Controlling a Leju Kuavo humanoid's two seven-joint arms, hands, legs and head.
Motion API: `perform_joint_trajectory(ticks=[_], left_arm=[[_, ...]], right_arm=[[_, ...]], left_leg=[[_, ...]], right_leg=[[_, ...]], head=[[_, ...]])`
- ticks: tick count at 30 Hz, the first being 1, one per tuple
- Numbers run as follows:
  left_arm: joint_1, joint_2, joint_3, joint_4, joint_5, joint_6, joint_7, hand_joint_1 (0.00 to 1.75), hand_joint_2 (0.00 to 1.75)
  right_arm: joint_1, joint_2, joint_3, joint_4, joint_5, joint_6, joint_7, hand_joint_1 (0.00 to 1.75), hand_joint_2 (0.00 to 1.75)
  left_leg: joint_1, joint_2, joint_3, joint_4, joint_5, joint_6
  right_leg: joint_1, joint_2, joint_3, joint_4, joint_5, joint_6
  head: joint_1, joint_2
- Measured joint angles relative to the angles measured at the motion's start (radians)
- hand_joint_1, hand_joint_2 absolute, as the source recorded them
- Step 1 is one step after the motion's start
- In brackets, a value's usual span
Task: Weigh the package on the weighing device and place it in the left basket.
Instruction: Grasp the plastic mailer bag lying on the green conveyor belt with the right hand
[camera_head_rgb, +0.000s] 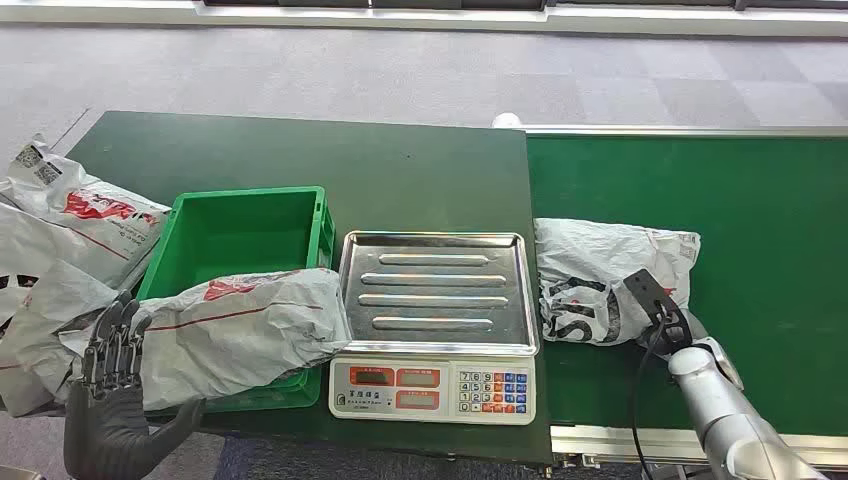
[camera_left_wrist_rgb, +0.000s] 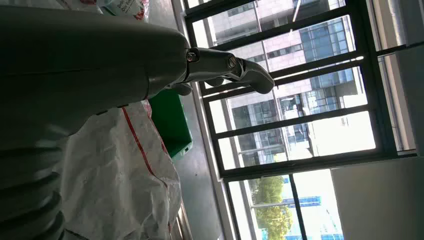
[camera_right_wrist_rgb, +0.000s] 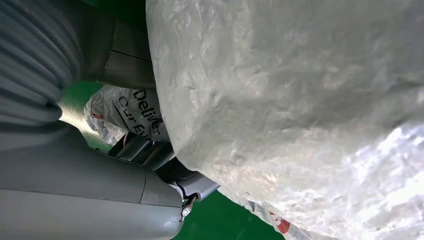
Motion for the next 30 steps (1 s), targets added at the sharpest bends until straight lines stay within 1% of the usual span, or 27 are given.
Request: perform_joint_trajectory(ticks=[30], left_arm=[[0.000,0.000,0.000,0.000,0.000,0.000,0.000,0.00,1.75]], right_arm=[[0.000,0.002,0.000,0.000,0.000,0.000,0.000,1.75,1.75]], left_leg=[[0.000,0.000,0.000,0.000,0.000,0.000]], right_leg=[[0.000,0.000,0.000,0.000,0.000,0.000]], head=[[0.000,0.000]])
